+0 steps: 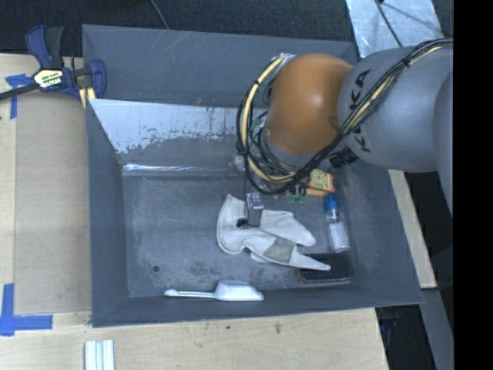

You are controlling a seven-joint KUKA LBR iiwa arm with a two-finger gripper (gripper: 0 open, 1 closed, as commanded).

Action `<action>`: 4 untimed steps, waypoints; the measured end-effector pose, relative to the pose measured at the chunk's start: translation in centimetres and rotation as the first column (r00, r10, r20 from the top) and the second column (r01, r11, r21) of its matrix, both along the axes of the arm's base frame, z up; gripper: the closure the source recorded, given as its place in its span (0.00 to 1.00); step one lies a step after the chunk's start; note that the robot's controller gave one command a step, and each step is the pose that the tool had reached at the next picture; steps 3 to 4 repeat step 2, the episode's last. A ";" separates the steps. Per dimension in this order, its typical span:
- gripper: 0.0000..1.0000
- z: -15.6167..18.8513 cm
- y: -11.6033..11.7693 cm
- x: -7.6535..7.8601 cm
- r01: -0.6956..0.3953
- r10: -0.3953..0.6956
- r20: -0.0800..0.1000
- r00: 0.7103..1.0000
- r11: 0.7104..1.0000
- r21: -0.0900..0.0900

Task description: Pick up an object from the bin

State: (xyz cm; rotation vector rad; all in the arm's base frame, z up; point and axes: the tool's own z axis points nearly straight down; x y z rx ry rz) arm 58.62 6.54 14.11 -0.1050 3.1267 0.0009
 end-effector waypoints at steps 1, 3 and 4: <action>1.00 -7.0 -2.9 0.5 0.178 -0.178 -0.010 0.984 0.984 0.001; 1.00 -7.0 -2.9 0.5 0.178 -0.178 -0.010 0.984 0.984 0.001; 1.00 -7.0 -2.9 0.5 0.178 -0.178 -0.010 0.984 0.984 0.001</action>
Offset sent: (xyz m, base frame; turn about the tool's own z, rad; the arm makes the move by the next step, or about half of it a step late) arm 0.0000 0.0000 0.0000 0.0000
